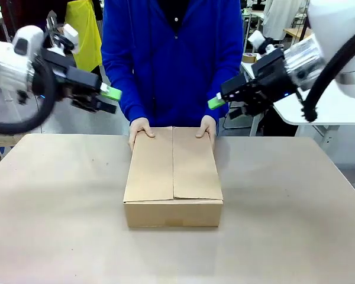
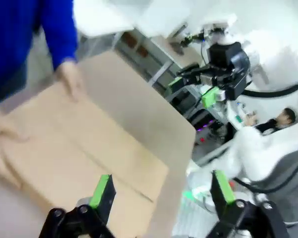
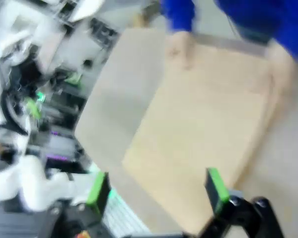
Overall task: Pack the gift set into the box.
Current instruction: Press and hold the closed box until the human finishes sealing it.
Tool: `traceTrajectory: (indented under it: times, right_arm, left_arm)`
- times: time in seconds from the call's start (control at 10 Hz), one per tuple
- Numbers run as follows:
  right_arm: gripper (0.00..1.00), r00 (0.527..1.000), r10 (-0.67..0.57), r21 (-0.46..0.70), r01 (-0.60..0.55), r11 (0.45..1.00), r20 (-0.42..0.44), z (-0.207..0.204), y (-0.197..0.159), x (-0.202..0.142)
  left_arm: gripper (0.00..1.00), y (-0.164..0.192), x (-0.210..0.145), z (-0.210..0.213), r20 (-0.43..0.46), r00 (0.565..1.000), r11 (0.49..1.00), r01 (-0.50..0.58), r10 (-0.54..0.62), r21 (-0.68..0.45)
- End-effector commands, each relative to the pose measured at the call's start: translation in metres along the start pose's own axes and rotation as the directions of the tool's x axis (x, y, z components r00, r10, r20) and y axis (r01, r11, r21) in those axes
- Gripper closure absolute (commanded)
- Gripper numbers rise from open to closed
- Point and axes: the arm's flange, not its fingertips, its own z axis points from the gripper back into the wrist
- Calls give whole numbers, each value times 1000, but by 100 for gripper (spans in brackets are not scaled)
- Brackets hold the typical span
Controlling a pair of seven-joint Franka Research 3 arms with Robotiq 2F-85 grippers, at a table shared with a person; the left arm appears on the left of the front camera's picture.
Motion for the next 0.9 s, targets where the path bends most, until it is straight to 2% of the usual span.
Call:
traceTrajectory:
  times: [0.0, 0.1, 0.2, 0.3, 0.4, 0.5, 0.6, 0.7, 0.8]
  right_arm:
    - [0, 939, 318, 463, -340, 818, 128, -11, -38, -23]
    - [0, 995, 102, 145, -100, 984, -9, 4, -55, -22]
    - [0, 994, 105, 92, -108, 990, 36, -5, 3, -4]
    - [0, 994, 105, 92, -108, 990, 36, -5, 3, -4]
    - [0, 990, 135, 136, -138, 981, 32, 0, -19, -14]
    - [0, 887, 450, 183, -461, 868, 104, -20, -16, 0]
    - [0, 733, 637, 215, -679, 702, 237, -39, -28, 2]
    - [0, 601, 712, 202, -796, 570, 363, -55, -49, 1]
    - [0, 525, 743, 158, -846, 510, 414, -70, -61, 1]
  left_arm:
    - [0, 7, -31, 1, 154, 952, 957, 279, -266, -76]
    - [0, 15, -14, 35, 90, 986, 990, 136, -138, 36]
    - [0, 0, -12, -6, 82, 990, 993, 117, -116, -15]
    - [0, 0, -12, -6, 82, 990, 993, 117, -116, -15]
    - [0, 0, -12, -6, 82, 990, 993, 117, -116, -15]
    - [0, 6, -17, 4, 97, 984, 989, 150, -150, 2]
    - [0, 18, -25, -13, 124, 921, 922, 380, -369, -79]
    - [0, 36, -39, -28, 149, 800, 799, 596, -582, -79]
    - [0, 54, -49, -36, 138, 750, 751, 658, -647, -54]
